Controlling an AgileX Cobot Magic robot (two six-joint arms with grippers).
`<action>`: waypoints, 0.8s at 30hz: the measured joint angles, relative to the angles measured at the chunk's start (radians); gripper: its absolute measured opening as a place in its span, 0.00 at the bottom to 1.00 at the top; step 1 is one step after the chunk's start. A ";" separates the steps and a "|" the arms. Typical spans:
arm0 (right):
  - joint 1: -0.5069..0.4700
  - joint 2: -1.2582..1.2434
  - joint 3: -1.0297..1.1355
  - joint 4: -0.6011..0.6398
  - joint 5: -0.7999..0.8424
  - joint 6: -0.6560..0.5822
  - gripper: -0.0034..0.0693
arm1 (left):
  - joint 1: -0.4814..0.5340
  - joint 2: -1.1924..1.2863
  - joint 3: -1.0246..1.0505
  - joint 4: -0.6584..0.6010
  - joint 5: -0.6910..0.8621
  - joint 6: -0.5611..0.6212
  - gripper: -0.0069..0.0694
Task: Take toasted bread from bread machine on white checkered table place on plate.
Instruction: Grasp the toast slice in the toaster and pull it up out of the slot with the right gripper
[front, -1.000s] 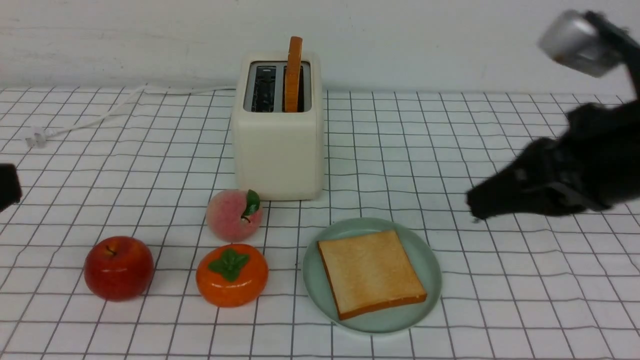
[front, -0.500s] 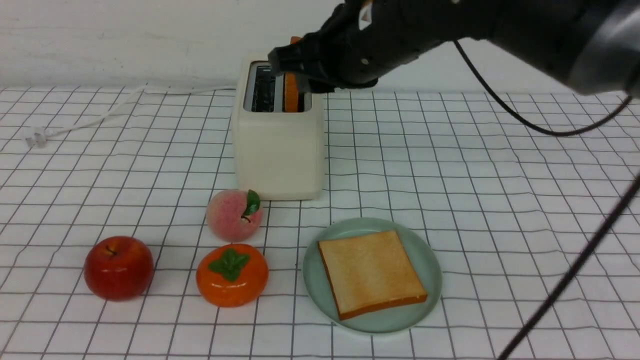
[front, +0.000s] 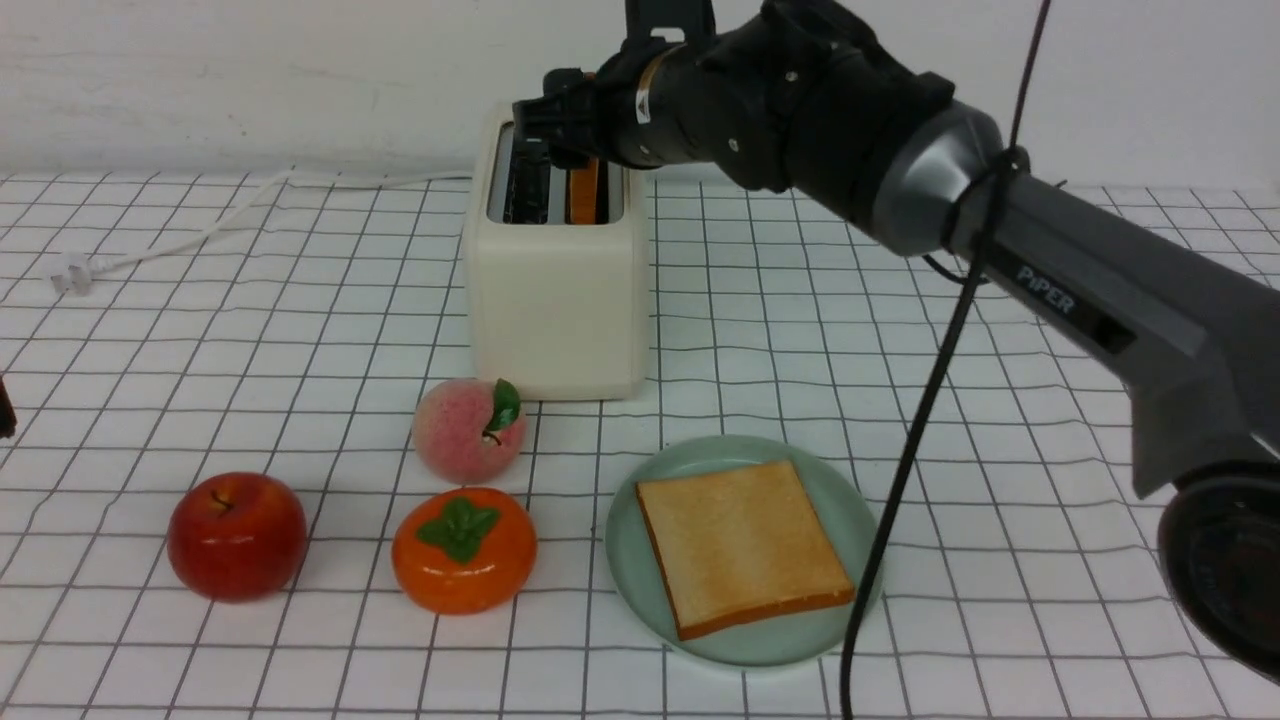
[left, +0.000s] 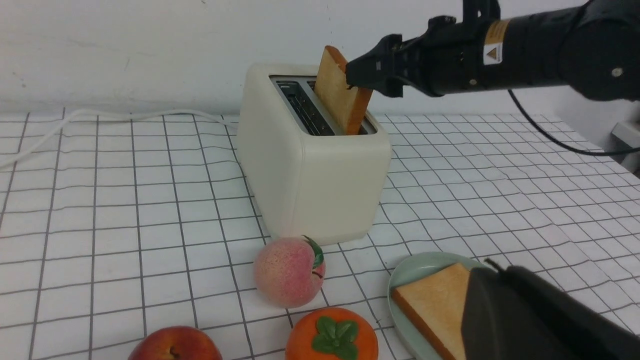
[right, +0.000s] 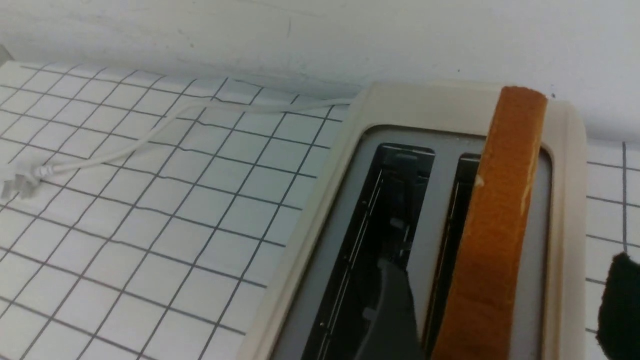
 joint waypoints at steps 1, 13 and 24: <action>-0.002 0.011 0.000 -0.008 -0.012 0.007 0.70 | 0.000 0.000 0.000 0.000 -0.001 0.000 0.07; -0.002 0.045 -0.006 -0.055 -0.066 0.025 0.29 | 0.000 0.000 0.000 -0.005 -0.001 0.000 0.07; -0.002 0.058 -0.006 -0.056 -0.121 0.032 0.16 | 0.000 0.000 0.001 -0.008 -0.001 0.000 0.07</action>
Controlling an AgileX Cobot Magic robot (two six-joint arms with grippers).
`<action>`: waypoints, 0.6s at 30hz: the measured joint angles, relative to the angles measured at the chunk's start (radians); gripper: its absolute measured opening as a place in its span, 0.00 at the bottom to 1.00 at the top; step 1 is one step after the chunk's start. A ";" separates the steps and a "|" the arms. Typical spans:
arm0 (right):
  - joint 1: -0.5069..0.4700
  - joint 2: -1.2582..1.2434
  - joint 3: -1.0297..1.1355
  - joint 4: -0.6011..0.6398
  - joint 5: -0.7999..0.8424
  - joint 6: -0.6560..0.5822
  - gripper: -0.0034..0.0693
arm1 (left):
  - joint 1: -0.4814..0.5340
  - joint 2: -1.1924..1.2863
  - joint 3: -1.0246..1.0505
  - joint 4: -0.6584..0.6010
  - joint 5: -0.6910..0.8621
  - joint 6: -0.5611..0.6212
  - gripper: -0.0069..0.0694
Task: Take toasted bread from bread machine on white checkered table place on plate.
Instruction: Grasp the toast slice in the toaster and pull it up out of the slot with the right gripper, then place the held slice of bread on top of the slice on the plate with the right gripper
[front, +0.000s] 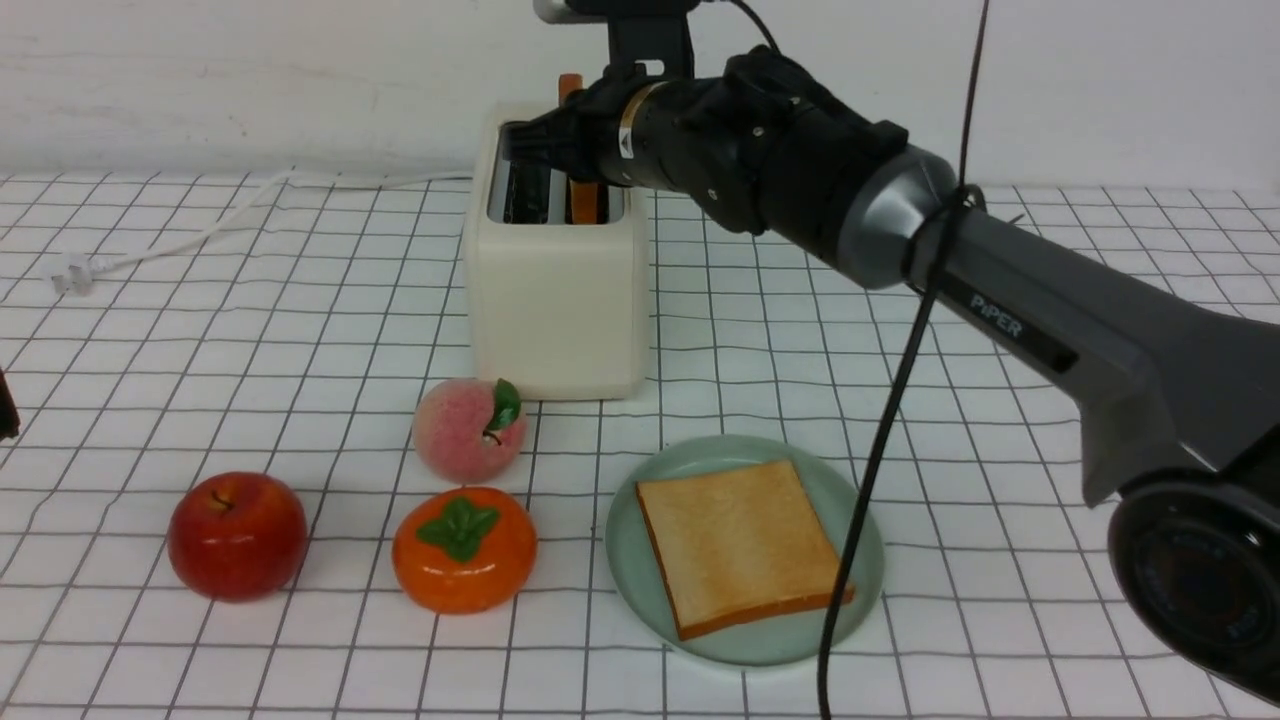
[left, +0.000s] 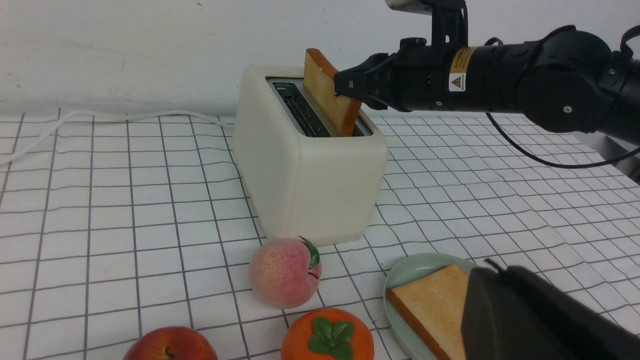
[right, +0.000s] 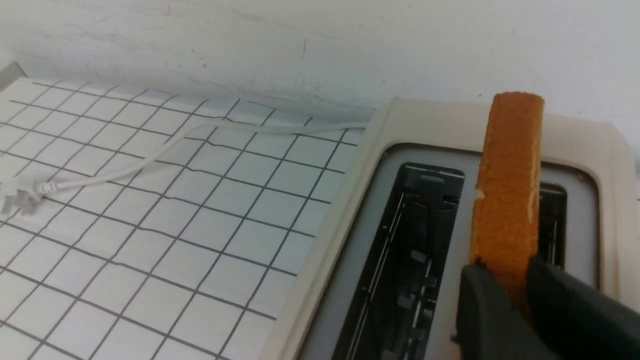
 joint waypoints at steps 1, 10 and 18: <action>0.000 0.000 0.000 0.000 -0.001 0.007 0.15 | 0.000 0.000 0.000 0.000 0.000 0.000 0.07; -0.004 -0.074 0.002 -0.001 0.006 0.040 0.14 | 0.000 0.000 0.000 0.000 0.000 0.000 0.07; 0.020 -0.371 -0.001 0.067 0.212 -0.152 0.14 | 0.000 0.000 0.000 0.000 0.001 0.000 0.07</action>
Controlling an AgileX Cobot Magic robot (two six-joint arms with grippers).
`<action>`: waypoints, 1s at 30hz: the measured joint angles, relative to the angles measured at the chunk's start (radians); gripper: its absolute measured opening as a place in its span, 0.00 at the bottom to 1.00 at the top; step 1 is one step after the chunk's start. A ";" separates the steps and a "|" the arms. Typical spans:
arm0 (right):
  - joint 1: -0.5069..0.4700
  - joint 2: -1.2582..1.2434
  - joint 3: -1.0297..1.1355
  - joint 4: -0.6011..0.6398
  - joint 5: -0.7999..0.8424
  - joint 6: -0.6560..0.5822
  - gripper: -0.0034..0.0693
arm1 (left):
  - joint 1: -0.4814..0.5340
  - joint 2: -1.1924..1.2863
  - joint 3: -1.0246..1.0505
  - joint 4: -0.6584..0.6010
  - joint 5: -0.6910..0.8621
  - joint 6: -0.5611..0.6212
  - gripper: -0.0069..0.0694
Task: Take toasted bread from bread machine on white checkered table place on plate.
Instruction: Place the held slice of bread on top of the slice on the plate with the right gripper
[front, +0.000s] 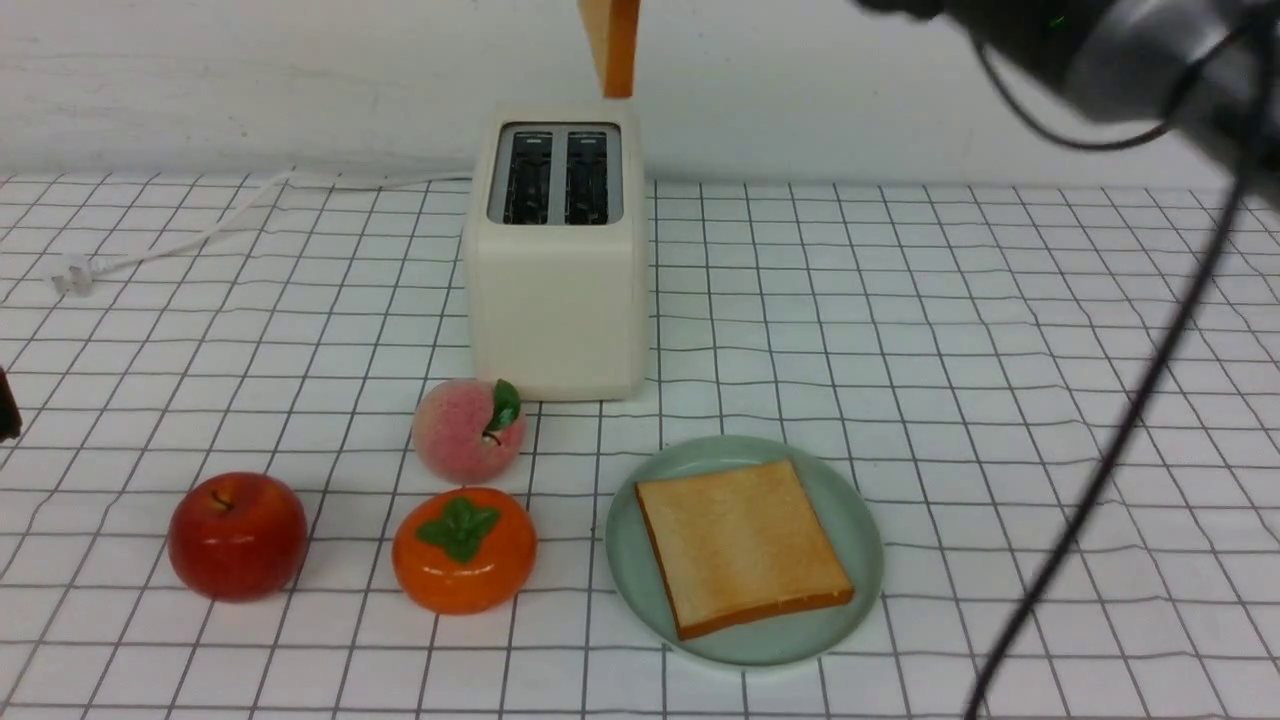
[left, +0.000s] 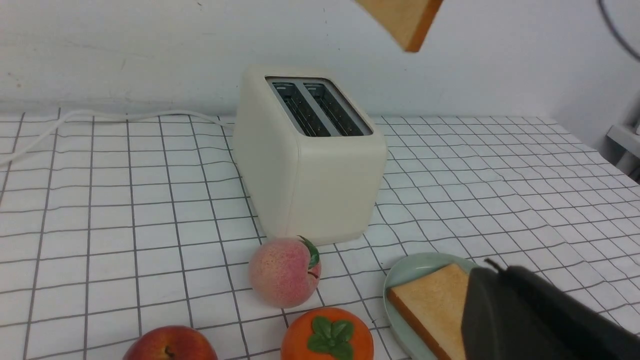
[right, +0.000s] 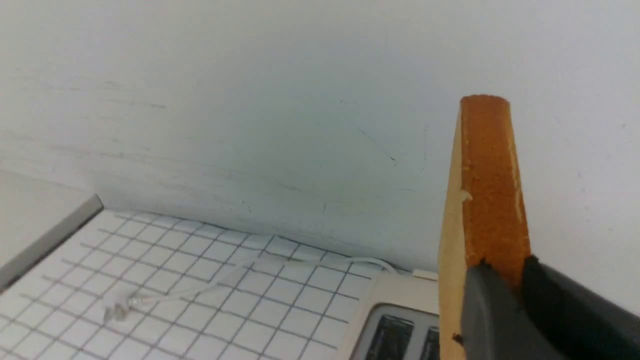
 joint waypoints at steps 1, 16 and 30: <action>0.004 -0.031 -0.002 0.028 0.068 -0.066 0.14 | 0.000 0.000 0.000 0.000 0.001 0.000 0.07; -0.203 -0.558 0.564 0.431 0.580 -0.438 0.14 | 0.000 0.000 0.000 -0.032 0.116 0.070 0.07; -0.232 -0.426 1.050 1.183 0.258 -0.977 0.14 | 0.000 0.000 0.000 -0.145 0.131 0.139 0.07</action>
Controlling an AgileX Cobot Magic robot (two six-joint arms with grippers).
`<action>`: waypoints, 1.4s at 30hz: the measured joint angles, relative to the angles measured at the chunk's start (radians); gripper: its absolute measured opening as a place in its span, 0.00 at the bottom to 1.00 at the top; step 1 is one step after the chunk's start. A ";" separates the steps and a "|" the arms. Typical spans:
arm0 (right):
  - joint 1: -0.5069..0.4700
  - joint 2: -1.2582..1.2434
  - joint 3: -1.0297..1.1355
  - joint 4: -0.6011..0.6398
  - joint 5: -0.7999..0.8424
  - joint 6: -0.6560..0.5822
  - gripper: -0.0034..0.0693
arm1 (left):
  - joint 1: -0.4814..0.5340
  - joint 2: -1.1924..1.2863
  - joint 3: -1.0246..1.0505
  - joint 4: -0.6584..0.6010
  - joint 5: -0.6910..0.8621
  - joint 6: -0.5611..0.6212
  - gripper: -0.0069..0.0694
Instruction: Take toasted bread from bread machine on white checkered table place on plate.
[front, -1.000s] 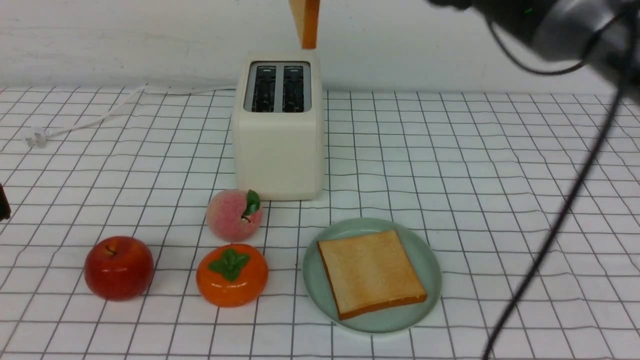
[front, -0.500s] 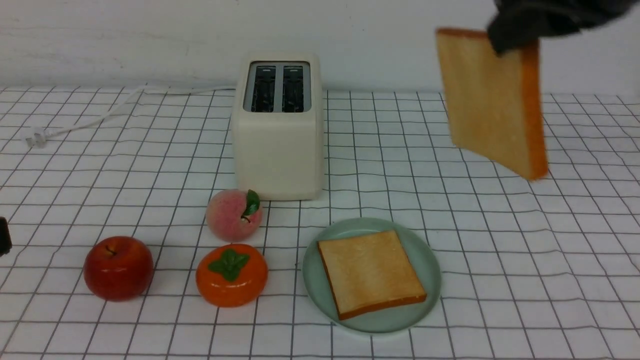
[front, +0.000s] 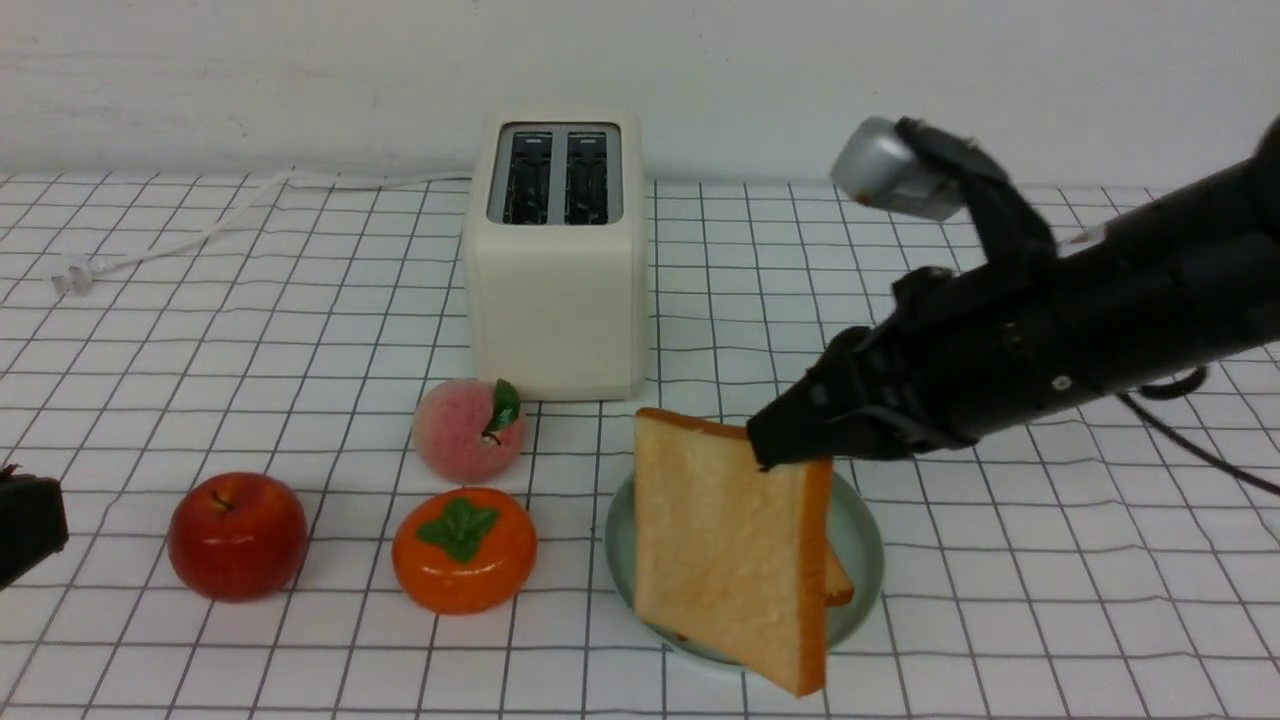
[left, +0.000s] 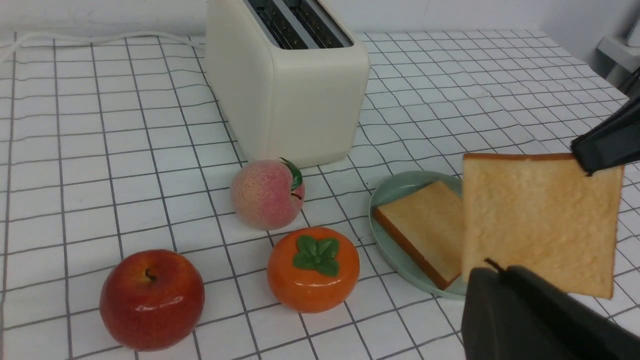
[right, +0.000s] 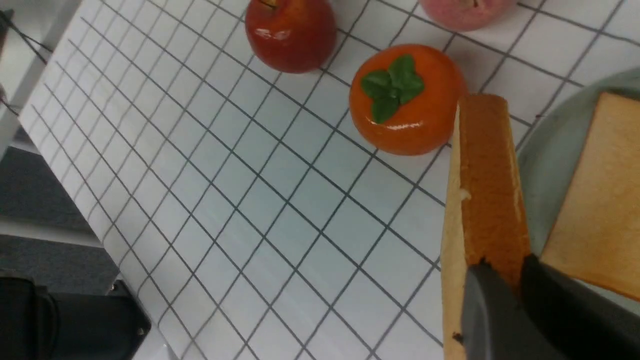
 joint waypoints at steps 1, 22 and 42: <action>-0.005 0.012 0.000 0.018 0.000 -0.008 0.14 | 0.000 0.000 0.000 0.000 0.001 0.000 0.07; -0.215 0.347 0.000 0.347 0.007 -0.265 0.27 | 0.000 0.000 0.000 -0.002 0.060 0.015 0.07; -0.378 -0.066 -0.138 -0.257 0.330 0.121 0.26 | 0.000 0.000 0.000 0.013 -0.029 -0.006 0.07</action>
